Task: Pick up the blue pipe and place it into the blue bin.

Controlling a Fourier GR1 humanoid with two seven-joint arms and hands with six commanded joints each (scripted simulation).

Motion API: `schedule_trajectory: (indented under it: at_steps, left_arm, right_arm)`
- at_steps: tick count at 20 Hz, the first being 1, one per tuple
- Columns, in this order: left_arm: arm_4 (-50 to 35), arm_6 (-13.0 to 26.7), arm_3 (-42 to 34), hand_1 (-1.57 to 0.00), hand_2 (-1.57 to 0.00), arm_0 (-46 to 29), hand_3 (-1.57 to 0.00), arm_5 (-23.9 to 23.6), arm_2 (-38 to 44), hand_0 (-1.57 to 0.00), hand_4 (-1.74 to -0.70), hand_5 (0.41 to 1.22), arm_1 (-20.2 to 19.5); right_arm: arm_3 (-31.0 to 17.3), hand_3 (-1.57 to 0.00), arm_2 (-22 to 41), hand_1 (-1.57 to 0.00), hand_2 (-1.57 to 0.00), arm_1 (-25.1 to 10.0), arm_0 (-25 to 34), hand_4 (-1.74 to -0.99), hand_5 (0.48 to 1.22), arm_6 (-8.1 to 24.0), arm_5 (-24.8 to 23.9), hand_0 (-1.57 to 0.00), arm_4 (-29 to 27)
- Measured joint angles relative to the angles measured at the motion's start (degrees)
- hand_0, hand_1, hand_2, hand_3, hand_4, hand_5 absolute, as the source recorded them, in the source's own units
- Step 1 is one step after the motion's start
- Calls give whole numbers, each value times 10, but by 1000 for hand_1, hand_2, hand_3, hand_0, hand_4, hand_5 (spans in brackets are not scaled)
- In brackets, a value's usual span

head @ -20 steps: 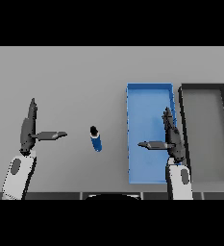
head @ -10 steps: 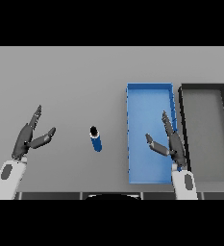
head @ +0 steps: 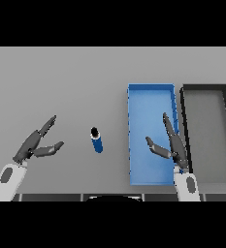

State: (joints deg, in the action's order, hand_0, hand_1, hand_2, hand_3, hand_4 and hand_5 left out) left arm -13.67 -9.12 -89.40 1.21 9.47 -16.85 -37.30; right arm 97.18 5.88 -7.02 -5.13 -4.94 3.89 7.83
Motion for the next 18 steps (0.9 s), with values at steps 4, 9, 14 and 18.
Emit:
schedule_trajectory:
  at_steps: [4,9,14,18]
  left_arm:
    - [1,45,-35,1,1,-3,1,32,-39,1,-1076,488,-3]
    - [36,63,-52,1,1,9,1,36,-90,1,-1101,447,33]
    - [61,65,-13,1,1,35,1,38,-122,1,-1118,446,87]
    - [64,76,25,1,1,68,1,41,-135,1,-1118,450,133]
  right_arm:
    - [-9,1,-2,1,1,-1,8,-1239,606,-1,1,1,0]
    - [-7,1,-2,1,1,0,4,-1262,617,-5,4,1,-3]
    - [-5,1,-3,1,1,4,3,-1271,616,5,1,1,-5]
    - [7,1,-3,1,1,4,-7,-1273,607,1,0,1,-5]
